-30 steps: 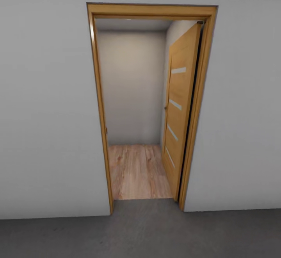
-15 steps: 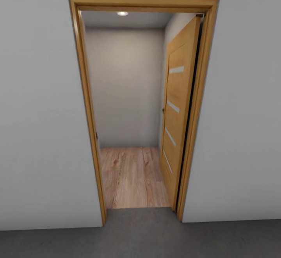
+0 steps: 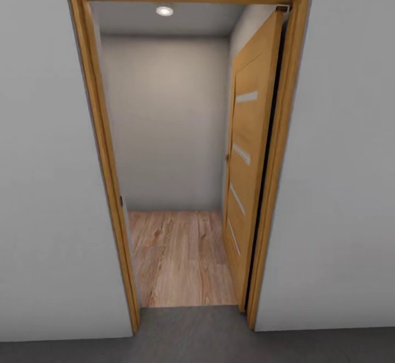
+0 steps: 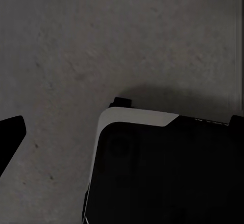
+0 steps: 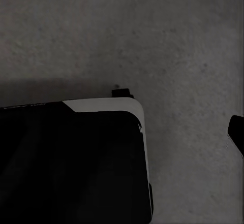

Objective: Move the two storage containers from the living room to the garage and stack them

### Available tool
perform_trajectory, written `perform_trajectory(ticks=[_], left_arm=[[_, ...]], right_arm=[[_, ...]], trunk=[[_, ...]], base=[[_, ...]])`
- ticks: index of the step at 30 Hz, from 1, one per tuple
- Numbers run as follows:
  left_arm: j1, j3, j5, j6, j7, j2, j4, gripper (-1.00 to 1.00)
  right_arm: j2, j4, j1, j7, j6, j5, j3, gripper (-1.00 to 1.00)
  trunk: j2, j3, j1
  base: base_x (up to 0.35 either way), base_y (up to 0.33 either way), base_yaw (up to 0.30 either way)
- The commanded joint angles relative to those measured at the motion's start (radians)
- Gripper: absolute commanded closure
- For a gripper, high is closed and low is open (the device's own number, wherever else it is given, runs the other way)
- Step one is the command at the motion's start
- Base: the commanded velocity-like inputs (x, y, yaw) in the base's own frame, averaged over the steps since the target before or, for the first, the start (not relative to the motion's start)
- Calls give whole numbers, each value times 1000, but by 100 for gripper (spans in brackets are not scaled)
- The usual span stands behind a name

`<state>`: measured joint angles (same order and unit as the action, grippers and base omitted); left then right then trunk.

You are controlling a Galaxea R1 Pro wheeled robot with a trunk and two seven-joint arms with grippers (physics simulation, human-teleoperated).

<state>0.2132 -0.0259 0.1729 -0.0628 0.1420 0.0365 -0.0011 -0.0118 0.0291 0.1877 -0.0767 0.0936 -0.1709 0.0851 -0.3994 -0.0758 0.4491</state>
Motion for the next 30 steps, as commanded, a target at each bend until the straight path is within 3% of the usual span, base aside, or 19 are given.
perform_trajectory(ticks=[1, 19, 30], left_arm=[[1, -3, 8, -4, 2, 0, 1, -100], [0, -3, 8, -3, 2, 0, 1, -100], [0, -3, 8, 5, 2, -1, 1, -100]], right_arm=[[0, 3, 1, -1, 7, -10, 9, -100], [0, 3, 1, -1, 8, -10, 9, -100], [0, 3, 1, -1, 6, -9, 10, -100]], trunk=[[-1, 0, 1], [-1, 0, 1], [-1, 0, 1]], base=[[315, -91, 150], [318, -26, 252], [323, 0, 17]])
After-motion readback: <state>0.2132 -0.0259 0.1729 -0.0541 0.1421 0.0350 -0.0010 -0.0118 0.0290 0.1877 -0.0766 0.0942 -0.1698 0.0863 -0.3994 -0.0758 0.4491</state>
